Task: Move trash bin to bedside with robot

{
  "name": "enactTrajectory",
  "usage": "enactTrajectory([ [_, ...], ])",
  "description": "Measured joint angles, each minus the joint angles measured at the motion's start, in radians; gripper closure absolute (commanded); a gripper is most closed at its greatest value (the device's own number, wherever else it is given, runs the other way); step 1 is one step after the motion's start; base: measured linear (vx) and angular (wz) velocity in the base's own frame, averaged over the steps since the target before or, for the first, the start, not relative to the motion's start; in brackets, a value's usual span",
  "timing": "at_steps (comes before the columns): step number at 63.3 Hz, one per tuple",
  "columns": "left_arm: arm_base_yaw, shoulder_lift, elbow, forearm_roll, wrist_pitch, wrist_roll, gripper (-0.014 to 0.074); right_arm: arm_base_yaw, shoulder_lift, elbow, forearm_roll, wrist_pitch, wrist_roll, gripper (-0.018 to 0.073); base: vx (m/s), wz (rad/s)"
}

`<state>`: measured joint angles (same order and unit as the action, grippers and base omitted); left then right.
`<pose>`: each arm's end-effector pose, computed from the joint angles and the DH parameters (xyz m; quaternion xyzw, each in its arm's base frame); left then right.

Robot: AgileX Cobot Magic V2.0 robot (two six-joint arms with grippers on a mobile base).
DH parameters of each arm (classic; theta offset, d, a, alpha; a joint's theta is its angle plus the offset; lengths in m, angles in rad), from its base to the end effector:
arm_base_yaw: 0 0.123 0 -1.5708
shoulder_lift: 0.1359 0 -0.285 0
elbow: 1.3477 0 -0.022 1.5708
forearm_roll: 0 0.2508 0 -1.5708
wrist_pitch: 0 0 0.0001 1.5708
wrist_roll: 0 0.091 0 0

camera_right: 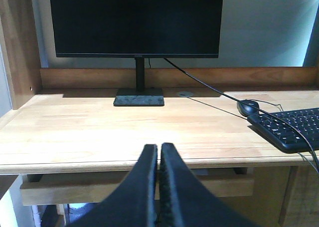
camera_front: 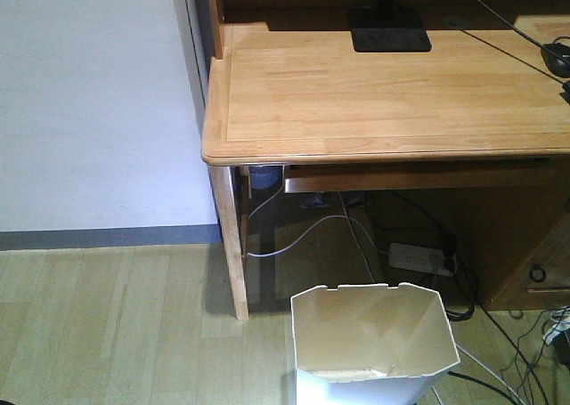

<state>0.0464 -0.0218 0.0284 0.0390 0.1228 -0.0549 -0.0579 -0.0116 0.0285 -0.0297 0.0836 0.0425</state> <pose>0.0559 0.0030 0.1936 -0.0242 0.7214 0.0122 0.6920 0.0567 -0.0035 0.1966 0.0261 0.7113 -0.0167 0.7022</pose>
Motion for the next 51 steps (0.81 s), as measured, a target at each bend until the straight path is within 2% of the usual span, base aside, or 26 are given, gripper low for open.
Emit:
enactTrajectory([
  [35,0.0,0.0,0.0,0.0,0.0,0.0,0.0603,0.0,0.0,0.0,0.0,0.0,0.0,0.0568,0.0,0.0],
  [51,0.0,0.0,0.0,0.0,0.0,0.0,0.0603,0.023,0.0,0.0,0.0,0.001,0.0,0.0568,0.0,0.0],
])
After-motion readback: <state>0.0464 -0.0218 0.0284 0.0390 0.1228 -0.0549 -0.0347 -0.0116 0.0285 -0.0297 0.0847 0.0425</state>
